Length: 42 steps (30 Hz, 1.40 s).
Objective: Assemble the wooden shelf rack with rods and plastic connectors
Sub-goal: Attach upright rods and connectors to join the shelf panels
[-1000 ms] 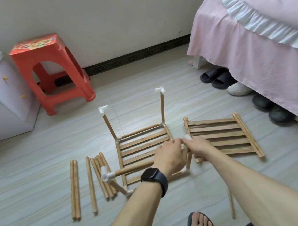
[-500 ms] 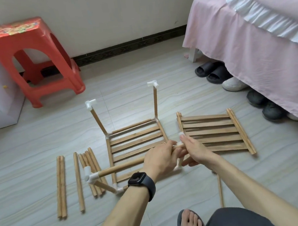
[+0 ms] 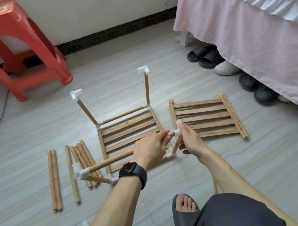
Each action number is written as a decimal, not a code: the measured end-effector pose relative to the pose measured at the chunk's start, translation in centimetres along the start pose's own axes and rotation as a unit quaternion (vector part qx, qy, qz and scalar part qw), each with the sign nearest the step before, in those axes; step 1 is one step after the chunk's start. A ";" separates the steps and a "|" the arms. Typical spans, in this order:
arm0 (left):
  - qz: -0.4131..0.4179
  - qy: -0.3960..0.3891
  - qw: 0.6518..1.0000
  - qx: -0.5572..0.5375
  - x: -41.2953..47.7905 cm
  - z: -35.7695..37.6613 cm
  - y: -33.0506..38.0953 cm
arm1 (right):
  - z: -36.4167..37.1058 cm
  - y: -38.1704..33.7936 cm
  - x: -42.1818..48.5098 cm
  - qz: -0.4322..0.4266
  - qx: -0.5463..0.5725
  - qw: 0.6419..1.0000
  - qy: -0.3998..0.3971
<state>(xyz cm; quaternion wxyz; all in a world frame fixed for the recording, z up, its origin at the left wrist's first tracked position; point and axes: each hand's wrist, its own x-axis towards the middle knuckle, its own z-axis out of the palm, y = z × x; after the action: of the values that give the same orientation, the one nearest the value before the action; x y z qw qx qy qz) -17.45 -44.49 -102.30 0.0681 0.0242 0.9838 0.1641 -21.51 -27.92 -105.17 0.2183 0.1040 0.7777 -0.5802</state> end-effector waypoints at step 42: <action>-0.465 0.125 0.798 -0.362 -9.7 -3.0 -14.4 | 2.9 -1.9 -2.0 0.003 -0.085 0.996 0.031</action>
<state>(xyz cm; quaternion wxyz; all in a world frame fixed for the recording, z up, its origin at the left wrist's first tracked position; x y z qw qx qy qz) -8.61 -59.69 -102.98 0.0163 -0.4837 0.7454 0.4583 -19.88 -31.09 -103.32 0.2037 0.1048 0.8305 -0.5077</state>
